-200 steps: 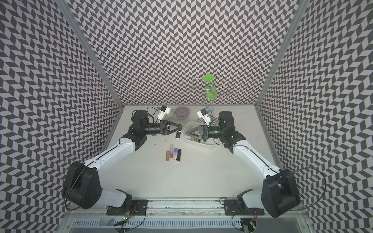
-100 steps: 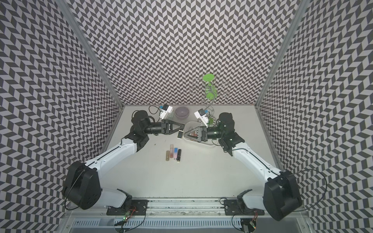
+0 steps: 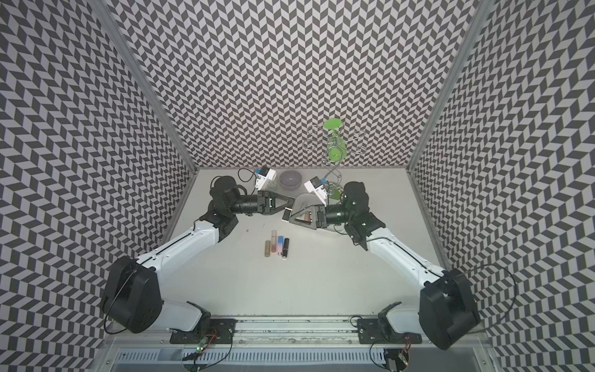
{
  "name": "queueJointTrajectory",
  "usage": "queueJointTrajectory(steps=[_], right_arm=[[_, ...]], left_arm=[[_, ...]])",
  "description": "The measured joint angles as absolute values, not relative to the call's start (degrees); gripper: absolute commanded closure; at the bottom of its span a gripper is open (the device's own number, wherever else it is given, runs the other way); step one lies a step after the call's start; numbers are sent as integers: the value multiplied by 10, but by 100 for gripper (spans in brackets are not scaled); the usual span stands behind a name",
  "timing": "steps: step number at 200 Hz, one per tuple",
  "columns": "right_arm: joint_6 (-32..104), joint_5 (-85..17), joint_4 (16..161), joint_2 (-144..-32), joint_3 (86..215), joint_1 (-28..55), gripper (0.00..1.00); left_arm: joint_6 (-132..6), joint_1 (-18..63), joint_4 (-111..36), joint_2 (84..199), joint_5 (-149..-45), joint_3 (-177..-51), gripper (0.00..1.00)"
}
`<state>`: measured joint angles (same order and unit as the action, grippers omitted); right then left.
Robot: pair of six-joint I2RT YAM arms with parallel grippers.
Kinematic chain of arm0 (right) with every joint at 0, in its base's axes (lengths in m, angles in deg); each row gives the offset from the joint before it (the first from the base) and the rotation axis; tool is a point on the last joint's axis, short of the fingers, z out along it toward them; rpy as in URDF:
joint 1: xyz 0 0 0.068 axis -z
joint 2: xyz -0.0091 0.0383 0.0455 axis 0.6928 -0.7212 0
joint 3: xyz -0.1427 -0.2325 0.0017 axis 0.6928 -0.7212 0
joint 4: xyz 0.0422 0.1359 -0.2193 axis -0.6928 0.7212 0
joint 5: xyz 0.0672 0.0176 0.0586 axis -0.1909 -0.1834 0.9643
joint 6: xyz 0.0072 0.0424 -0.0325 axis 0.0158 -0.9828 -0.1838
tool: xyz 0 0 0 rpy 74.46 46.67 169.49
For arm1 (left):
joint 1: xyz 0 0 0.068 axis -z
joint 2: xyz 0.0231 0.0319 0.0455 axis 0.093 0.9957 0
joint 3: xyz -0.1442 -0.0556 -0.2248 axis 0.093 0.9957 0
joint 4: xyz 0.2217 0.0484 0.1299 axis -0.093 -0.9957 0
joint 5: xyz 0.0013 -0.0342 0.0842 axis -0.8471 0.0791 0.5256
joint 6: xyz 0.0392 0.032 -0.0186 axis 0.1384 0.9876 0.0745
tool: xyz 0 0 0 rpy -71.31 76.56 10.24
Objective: Put the lipstick into the storage box
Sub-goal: Pick up the lipstick at the center of the board.
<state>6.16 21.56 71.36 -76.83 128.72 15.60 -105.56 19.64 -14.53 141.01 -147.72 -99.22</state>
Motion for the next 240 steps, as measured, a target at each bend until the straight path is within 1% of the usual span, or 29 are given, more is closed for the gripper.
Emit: queueJointTrajectory(steps=[113,138,172,191,215,223,240], right_arm=[[140,147,863,-783,1346,147,39],[156,103,900,-792,1356,144,39],[185,65,966,-809,1386,140,39],[183,62,954,-804,1381,140,39],[154,70,904,-797,1357,140,41],[143,75,888,-797,1351,140,42],[119,86,854,-797,1342,140,48]], left_arm=[[-1039,189,-161,1414,-1444,-992,78],[-1035,195,-164,1414,-1453,-992,79],[-978,208,-243,1414,-1455,-1015,79],[-960,208,-265,1414,-1455,-1028,79],[-961,210,-266,1414,-1458,-1029,79],[-961,211,-265,1414,-1459,-1029,79],[-966,211,-260,1414,-1461,-1029,79]])
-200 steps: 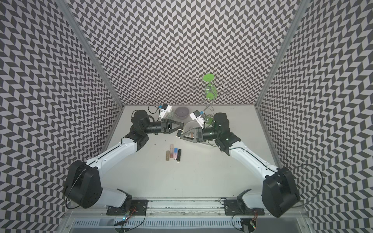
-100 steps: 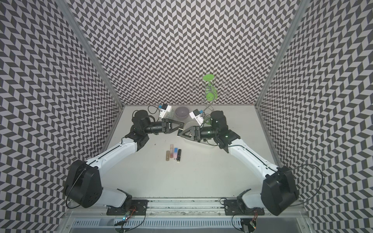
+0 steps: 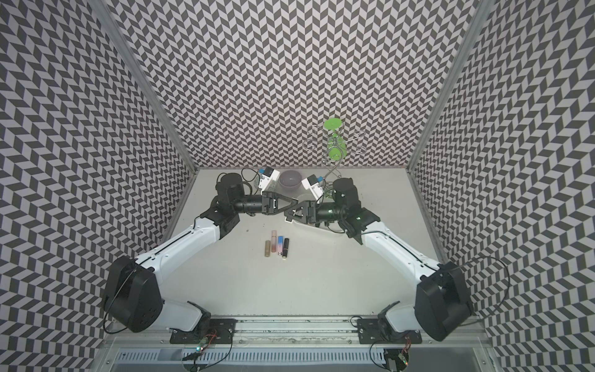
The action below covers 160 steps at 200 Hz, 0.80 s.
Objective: Put the lipstick into the storage box
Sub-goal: Pick up the lipstick at the center of the board.
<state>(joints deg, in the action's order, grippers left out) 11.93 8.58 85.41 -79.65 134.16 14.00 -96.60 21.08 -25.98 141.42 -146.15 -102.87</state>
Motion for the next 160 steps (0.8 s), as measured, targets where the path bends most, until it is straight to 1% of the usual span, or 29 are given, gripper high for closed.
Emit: queueJointTrajectory(steps=[10,39,64,72,85,99,118,123,126,128,133,160], right_arm=[[108,93,835,-797,1339,140,52],[78,107,782,-795,1325,140,68],[47,118,739,-790,1311,140,78],[43,120,729,-787,1308,140,80],[38,121,723,-785,1307,140,81],[37,120,723,-783,1306,140,82],[38,118,723,-783,1306,140,83],[38,117,723,-783,1305,140,83],[39,117,723,-783,1305,140,83],[39,116,724,-783,1305,140,83],[39,115,724,-783,1305,140,83],[53,108,747,-783,1306,142,83]], left_arm=[[-971,211,-253,1414,-1462,-1029,79],[-982,211,-235,1414,-1464,-1029,79],[-992,212,-213,1414,-1473,-1028,78],[-995,212,-206,1414,-1475,-1028,76],[-1001,213,-196,1414,-1477,-1028,69],[-1006,213,-192,1414,-1477,-1028,58],[-1011,213,-192,1414,-1476,-1028,34],[-1008,212,-191,1414,-1477,-1028,26],[-1007,212,-195,1414,-1476,-1028,7],[-1004,212,-193,1414,-1475,-1028,3],[-1006,211,-197,1414,-1475,-1028,1],[-997,205,-211,1414,-1472,-1028,1]])
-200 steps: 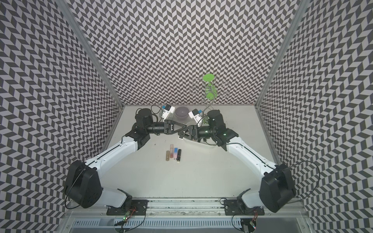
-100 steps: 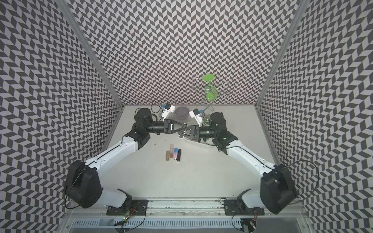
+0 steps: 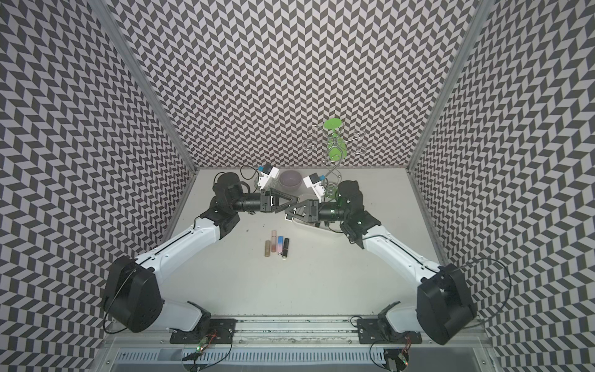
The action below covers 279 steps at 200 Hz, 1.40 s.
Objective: Put the lipstick into the storage box
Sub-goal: Pick up the lipstick at the center of the board, then place the lipstick in the storage box.
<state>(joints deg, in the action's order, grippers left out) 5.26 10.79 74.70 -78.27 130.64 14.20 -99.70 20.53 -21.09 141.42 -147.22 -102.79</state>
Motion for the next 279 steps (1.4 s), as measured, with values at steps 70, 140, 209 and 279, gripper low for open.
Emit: queueJointTrajectory(steps=[70,140,209,279], right_arm=[[222,-57,1056,-821,1434,194,83],[327,-239,1218,-948,1476,252,83],[367,-317,1239,-1060,1525,275,83],[383,-354,1239,-1125,1537,275,81]], left_arm=[[-820,162,-484,1409,-1318,-1091,1],[-694,153,-674,1395,-1090,-1047,1],[-652,151,-712,1422,-1034,-1016,1],[-633,121,-712,1447,-1055,-997,1]])
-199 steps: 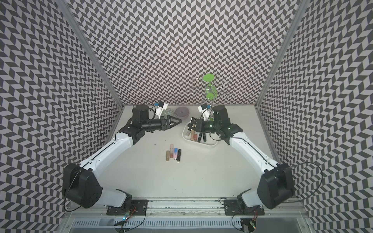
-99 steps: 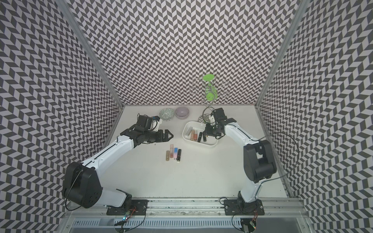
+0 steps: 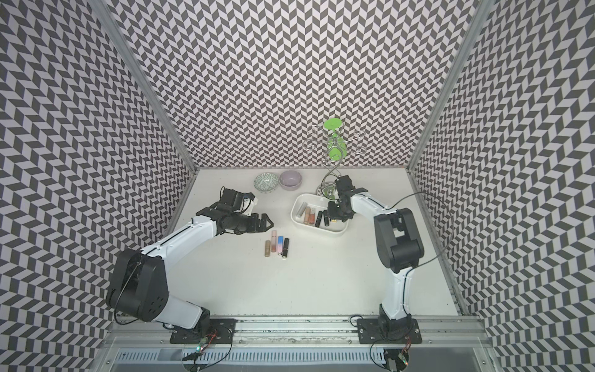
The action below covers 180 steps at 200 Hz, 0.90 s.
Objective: Put the lipstick into the storage box
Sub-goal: Place the lipstick in the storage box.
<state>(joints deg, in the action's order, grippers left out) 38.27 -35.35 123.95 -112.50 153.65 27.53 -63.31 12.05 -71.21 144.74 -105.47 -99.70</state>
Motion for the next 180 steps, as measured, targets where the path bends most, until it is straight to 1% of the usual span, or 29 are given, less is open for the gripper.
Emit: queueJointTrajectory(steps=[37,77,95,121,135,144,156,180], right_arm=[[385,-355,1239,-1135,1537,275,70],[389,-353,1238,-1135,1537,275,64],[389,-350,1238,-1135,1537,275,64],[389,-344,1238,-1135,1537,275,63],[389,-339,1237,-1135,1537,275,63],[389,-335,1237,-1134,1537,275,62],[389,-330,1237,-1133,1537,275,62],[389,-317,1238,-1117,1532,275,60]], left_arm=[[-628,107,-711,1453,-1068,-993,1],[-622,104,-706,1469,-1080,-978,6],[-620,103,-704,1475,-1085,-972,7],[-617,103,-703,1478,-1088,-969,13],[-616,102,-702,1478,-1088,-967,19],[-615,101,-701,1478,-1088,-965,20],[-616,101,-700,1479,-1087,-960,26],[-617,101,-700,1485,-1086,-951,27]])
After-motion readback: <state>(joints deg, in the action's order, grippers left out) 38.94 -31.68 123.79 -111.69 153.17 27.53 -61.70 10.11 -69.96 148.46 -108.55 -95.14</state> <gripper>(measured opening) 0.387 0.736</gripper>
